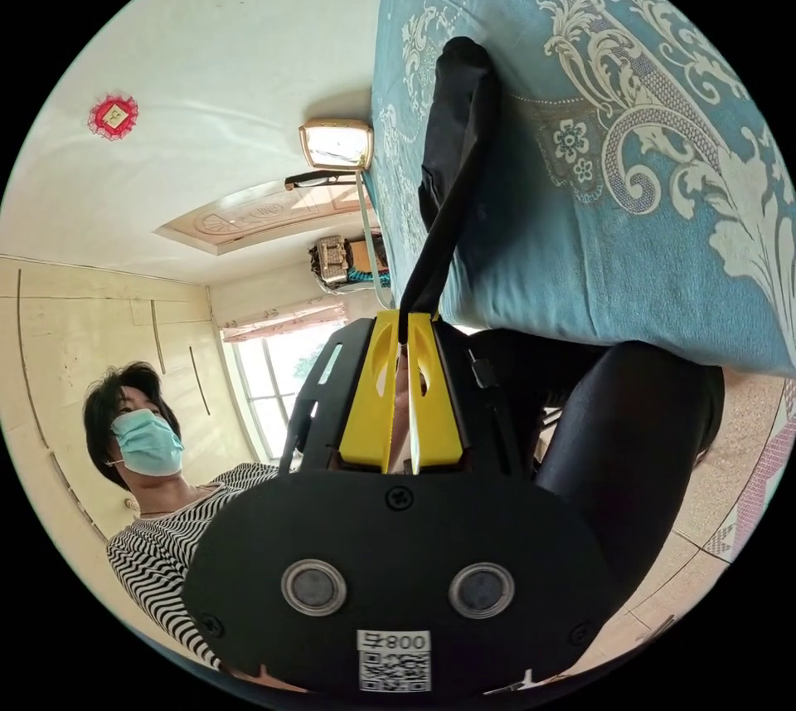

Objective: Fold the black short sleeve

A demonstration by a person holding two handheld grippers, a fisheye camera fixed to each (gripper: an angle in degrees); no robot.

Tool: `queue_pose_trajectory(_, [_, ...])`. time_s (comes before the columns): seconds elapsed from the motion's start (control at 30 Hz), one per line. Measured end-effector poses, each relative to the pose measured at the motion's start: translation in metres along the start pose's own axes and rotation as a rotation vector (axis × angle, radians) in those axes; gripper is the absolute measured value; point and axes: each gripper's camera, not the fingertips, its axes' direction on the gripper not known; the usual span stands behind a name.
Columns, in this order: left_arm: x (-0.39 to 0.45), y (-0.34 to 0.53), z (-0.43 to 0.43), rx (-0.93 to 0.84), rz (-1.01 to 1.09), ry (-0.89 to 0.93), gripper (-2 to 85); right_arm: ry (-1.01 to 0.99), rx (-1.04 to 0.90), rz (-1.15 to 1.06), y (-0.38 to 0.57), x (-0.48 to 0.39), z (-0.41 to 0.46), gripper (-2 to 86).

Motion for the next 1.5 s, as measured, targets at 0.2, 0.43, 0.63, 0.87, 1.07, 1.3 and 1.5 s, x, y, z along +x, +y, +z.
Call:
queue_pose_trajectory(0.2, [0.049,0.025,0.008,-0.048,0.115,-0.037,3.3,-0.003,0.040,0.010,0.028,0.016,-0.033,1.3])
queue_pose_trajectory(0.43, [0.085,0.058,0.024,-0.128,0.185,-0.042,3.2,0.027,0.063,-0.017,0.065,0.022,-0.073,1.4])
queue_pose_trajectory(0.63, [0.093,0.083,0.044,-0.155,0.185,0.016,3.2,0.041,0.084,-0.016,0.096,0.036,-0.104,1.4])
queue_pose_trajectory(0.87, [0.109,0.097,0.081,-0.194,0.215,0.019,3.1,0.056,0.111,-0.020,0.123,0.054,-0.142,1.3])
queue_pose_trajectory(1.07, [0.127,0.105,0.122,-0.210,0.244,0.038,3.1,0.054,0.142,-0.019,0.139,0.069,-0.178,1.2])
queue_pose_trajectory(1.3, [0.163,0.116,0.176,-0.247,0.336,0.049,3.0,0.041,0.166,-0.065,0.156,0.073,-0.226,1.3])
queue_pose_trajectory(1.5, [0.178,0.137,0.227,-0.273,0.377,0.083,2.7,0.022,0.183,-0.112,0.173,0.078,-0.274,1.3])
